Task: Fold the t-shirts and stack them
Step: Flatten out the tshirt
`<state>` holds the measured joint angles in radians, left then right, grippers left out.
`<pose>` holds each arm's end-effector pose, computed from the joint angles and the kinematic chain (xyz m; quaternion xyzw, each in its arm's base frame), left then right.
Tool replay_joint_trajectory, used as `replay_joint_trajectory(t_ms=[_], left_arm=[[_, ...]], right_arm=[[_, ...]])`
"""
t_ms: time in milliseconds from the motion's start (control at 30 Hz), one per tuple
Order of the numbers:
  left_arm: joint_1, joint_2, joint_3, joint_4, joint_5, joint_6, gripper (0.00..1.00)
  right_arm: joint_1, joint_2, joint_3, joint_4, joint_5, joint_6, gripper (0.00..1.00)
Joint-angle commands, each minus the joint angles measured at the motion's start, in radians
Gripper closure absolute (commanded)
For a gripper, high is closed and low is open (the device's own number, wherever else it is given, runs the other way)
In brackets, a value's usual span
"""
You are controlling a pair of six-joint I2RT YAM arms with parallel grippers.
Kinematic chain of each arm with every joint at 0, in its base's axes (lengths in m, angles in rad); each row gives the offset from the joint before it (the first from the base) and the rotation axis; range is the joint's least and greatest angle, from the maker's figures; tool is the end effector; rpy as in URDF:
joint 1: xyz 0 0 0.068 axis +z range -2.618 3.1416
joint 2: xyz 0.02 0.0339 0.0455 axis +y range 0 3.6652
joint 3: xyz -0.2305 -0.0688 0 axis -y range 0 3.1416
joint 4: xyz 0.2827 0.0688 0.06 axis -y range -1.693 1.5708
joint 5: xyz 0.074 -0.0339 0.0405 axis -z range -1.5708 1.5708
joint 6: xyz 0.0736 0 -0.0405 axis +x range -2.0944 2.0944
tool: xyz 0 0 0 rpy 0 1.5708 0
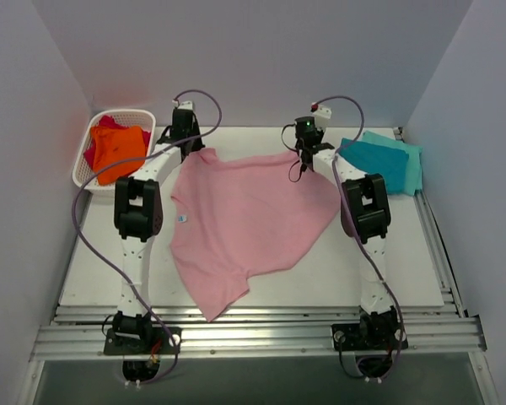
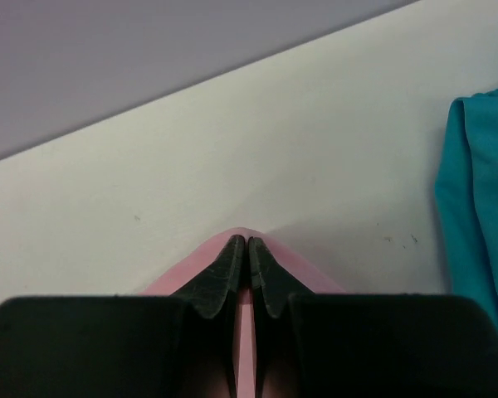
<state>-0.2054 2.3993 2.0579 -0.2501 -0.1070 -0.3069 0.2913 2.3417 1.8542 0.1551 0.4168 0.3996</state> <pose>0.5875 -0.1144 0.1491 -0.0698 0.8788 -0.0733 0.4663 0.5757 0.1415 0.1533 0.1630 0.7891 0.0337 0.5913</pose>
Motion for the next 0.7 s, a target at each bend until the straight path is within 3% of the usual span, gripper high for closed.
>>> replay_joint_trajectory(t_ms=[0,200,300,467,533,667], left_arm=[[0.008,-0.055,0.014,0.013,-0.02,0.012,0.98],[-0.052,-0.455,-0.272,0.064,-0.057,0.066,0.98],[-0.141,-0.73,-0.436,0.101,-0.107,0.119,0.98],[-0.414,-1.127,-0.545,0.08,-0.307,0.236,0.98],[-0.472,-1.268,-0.559,0.054,-0.339,0.241,0.98],[-0.529,-1.489,-0.636,0.077,-0.222,0.198,0.98]], right_arm=[[0.006,-0.073,-0.048,0.123,-0.027,-0.008,1.0],[0.058,-0.516,-0.543,0.52,-0.119,-0.138,1.0],[0.104,-0.758,-0.697,0.604,-0.13,-0.287,1.0],[0.21,-1.155,-0.8,0.591,-0.228,-0.387,1.0],[0.235,-1.313,-0.82,0.558,-0.286,-0.389,1.0],[0.285,-1.524,-0.82,0.509,-0.406,-0.367,1.0]])
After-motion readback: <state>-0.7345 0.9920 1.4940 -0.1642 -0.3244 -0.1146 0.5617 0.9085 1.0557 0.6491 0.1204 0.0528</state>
